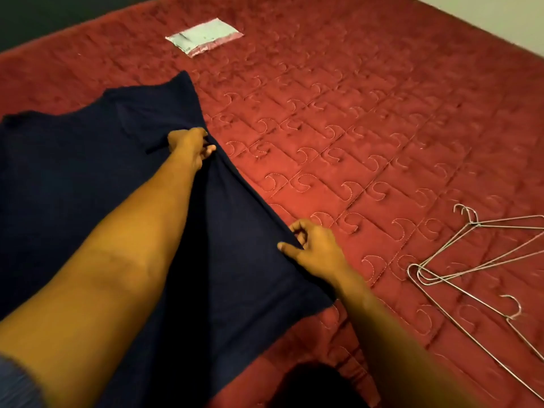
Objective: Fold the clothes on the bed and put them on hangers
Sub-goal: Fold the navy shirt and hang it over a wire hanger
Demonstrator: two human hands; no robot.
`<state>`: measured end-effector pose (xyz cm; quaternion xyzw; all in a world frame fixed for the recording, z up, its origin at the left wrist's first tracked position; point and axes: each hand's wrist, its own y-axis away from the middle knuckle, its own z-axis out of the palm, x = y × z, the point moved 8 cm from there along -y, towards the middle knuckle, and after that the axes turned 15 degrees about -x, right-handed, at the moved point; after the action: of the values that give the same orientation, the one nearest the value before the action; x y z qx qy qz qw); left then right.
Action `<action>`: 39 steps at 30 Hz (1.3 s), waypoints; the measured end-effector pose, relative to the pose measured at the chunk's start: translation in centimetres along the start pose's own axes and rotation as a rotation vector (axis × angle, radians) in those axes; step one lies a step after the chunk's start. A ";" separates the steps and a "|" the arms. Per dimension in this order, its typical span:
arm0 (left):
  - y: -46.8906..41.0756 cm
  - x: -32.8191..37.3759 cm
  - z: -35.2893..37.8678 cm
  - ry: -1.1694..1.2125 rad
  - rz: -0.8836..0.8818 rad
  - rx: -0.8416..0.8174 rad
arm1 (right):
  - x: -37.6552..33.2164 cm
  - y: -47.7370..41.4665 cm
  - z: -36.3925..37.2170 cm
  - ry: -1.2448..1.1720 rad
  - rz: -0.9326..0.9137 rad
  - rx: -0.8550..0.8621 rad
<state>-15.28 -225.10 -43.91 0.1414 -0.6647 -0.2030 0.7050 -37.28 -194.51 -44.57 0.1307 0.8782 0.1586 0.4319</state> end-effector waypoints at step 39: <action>-4.6 6.5 -20.4 -0.313 0.031 0.249 | -17.6 -27.7 7.6 -0.387 -0.138 -0.127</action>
<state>4.76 -233.63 -41.87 0.1838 -0.7881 -0.1279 0.5734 -23.33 -225.03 -47.22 0.0708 0.7740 0.1559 0.6096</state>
